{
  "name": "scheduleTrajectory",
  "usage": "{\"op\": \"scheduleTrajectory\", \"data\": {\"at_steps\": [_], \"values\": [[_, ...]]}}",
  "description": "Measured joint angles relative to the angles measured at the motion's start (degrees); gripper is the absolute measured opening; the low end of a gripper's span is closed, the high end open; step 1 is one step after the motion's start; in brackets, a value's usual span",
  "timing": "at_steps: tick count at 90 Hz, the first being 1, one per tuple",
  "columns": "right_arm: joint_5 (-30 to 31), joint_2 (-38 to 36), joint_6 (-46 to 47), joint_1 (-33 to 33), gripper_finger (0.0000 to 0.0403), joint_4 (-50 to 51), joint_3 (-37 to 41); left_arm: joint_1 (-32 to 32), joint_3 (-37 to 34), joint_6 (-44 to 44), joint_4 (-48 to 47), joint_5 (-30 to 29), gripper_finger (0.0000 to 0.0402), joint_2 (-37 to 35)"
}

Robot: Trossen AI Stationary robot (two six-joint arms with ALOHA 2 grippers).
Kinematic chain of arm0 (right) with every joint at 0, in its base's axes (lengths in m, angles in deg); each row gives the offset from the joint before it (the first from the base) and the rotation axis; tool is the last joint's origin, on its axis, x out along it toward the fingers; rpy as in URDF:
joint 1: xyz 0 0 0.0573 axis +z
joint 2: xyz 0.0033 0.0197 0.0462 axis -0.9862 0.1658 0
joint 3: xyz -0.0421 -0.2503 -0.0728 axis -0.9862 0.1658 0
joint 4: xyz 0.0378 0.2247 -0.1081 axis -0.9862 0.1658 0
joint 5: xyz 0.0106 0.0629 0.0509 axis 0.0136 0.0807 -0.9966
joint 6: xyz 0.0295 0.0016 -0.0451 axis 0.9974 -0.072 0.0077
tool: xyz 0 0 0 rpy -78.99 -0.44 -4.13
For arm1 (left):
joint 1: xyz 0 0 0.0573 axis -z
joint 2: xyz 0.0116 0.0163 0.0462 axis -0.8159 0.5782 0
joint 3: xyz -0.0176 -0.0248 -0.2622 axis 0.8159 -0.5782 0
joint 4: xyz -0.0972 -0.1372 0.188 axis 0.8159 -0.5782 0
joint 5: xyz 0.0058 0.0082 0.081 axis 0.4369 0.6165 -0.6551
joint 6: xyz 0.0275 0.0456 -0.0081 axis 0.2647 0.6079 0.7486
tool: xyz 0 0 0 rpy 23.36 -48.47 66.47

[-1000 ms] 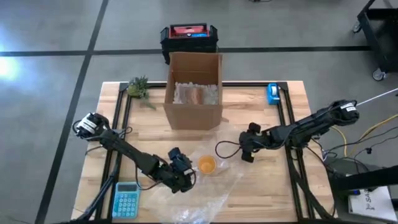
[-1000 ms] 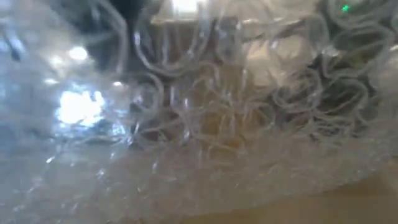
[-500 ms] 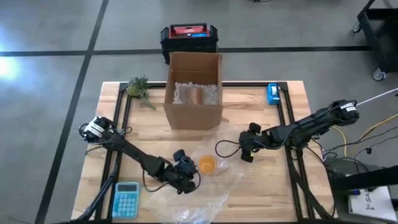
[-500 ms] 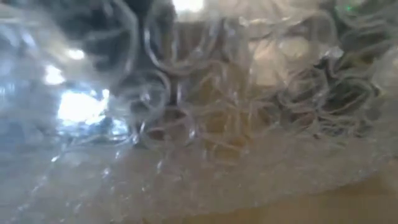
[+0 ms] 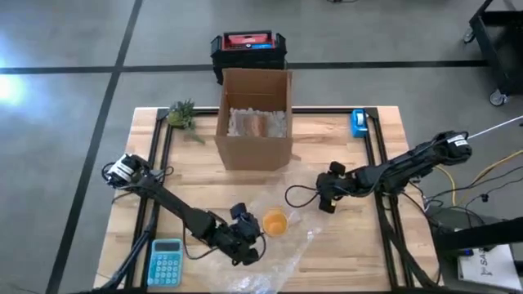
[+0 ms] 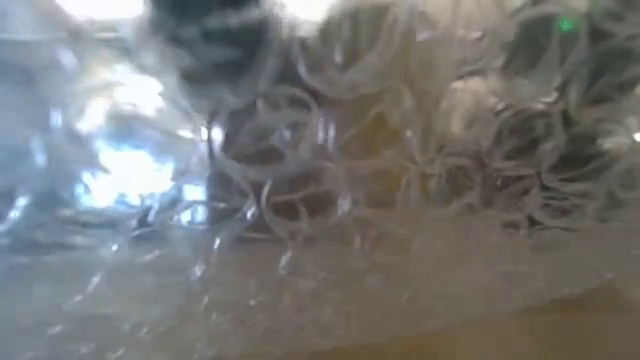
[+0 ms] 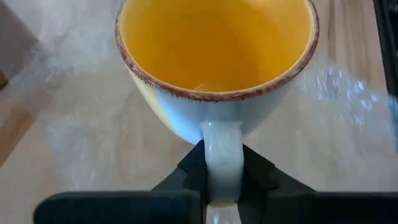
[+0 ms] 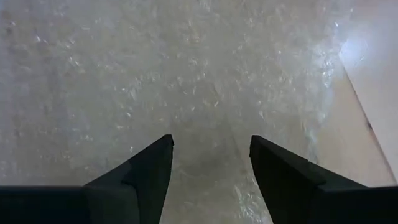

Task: Wrap mug
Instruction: Wrap the yellow mug with bubble wrap

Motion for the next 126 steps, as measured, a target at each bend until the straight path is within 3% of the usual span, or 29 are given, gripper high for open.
{"op": "scheduleTrajectory", "data": {"at_steps": [9, 32, 56, 71, 101, 126], "values": [[0.00, 0.00, 0.15, 0.00, 0.0202, -0.03, 0.13, 1.19, 0.17, -3.33, -3.21, 0.13, 0.0029, 0.00], [0.00, 0.00, -0.14, 0.00, 0.0202, -0.65, 0.15, 1.64, -3.23, -6.77, 1.02, 1.05, 0.0037, 0.99], [-1.45, -0.04, -1.30, -0.02, 0.0212, -0.72, -0.12, 1.48, -3.45, -7.34, 1.68, 0.35, 0.0128, 2.97], [-3.45, -0.63, -3.40, -0.02, 0.0221, 3.91, -4.59, 1.48, -3.37, -7.34, 1.68, 0.39, 0.0178, 2.78], [3.48, 0.67, -6.65, -5.25, 0.0218, 6.11, -5.54, 1.48, -3.32, -7.59, 1.83, 0.66, 0.0220, 2.64], [-6.20, 7.17, -6.79, -8.91, 0.0170, -3.46, -2.38, 1.48, -3.32, -7.60, 2.44, 0.66, 0.0213, 2.64]]}}
